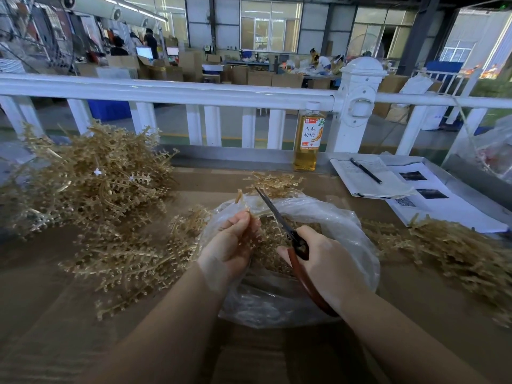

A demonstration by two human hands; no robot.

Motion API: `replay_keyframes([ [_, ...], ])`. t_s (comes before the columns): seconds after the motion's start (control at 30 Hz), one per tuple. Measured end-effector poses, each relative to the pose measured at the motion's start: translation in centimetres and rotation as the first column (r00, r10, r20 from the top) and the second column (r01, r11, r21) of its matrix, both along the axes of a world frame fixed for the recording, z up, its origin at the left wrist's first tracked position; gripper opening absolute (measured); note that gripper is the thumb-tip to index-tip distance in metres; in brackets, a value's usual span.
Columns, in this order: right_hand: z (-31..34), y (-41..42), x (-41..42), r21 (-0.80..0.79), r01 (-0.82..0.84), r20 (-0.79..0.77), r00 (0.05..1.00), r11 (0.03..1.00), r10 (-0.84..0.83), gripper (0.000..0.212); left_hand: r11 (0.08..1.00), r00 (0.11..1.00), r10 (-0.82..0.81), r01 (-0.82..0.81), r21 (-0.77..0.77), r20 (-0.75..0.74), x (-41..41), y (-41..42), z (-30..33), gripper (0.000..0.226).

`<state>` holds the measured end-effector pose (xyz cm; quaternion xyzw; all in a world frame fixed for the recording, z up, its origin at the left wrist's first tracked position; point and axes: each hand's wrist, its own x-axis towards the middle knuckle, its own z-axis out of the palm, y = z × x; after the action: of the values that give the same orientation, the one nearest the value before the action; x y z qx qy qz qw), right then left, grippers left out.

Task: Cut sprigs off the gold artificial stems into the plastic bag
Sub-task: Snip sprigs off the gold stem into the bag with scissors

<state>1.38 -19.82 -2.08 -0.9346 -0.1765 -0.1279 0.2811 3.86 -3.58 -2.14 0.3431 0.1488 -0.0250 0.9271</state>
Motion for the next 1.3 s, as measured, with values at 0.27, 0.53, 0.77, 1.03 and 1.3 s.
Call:
replay_keyframes([
  [0.27, -0.2, -0.1, -0.3, 0.043, 0.006, -0.028, 1.000, 0.999, -0.004, 0.021, 0.999, 0.999, 0.035, -0.035, -0.003, -0.004, -0.1, -0.1, 0.2, 0.016],
  [0.53, 0.4, -0.2, -1.0, -0.047, -0.061, -0.052, 0.997, 0.997, 0.059, 0.027, 1.000, 1.000, 0.021, -0.021, 0.021, -0.019, -0.2, -0.2, 0.5, 0.017],
  [0.77, 0.1, -0.3, -1.0, -0.144, -0.003, 0.057, 0.998, 0.990, 0.011, 0.028, 0.997, 1.000, -0.019, 0.018, 0.070, 0.022, -0.3, -0.1, 0.5, 0.023],
  [1.03, 0.2, -0.6, -0.5, -0.001, 0.005, -0.031, 1.000, 1.000, -0.005, 0.006, 0.999, 1.000, 0.011, -0.011, 0.042, 0.010, -0.3, -0.1, 0.6, 0.020],
  [1.3, 0.5, -0.4, -0.4, 0.028, -0.022, -0.125, 0.992, 0.999, 0.025, 0.016, 0.999, 0.991, -0.006, 0.011, 0.041, -0.134, -0.4, -0.3, 1.2, 0.018],
])
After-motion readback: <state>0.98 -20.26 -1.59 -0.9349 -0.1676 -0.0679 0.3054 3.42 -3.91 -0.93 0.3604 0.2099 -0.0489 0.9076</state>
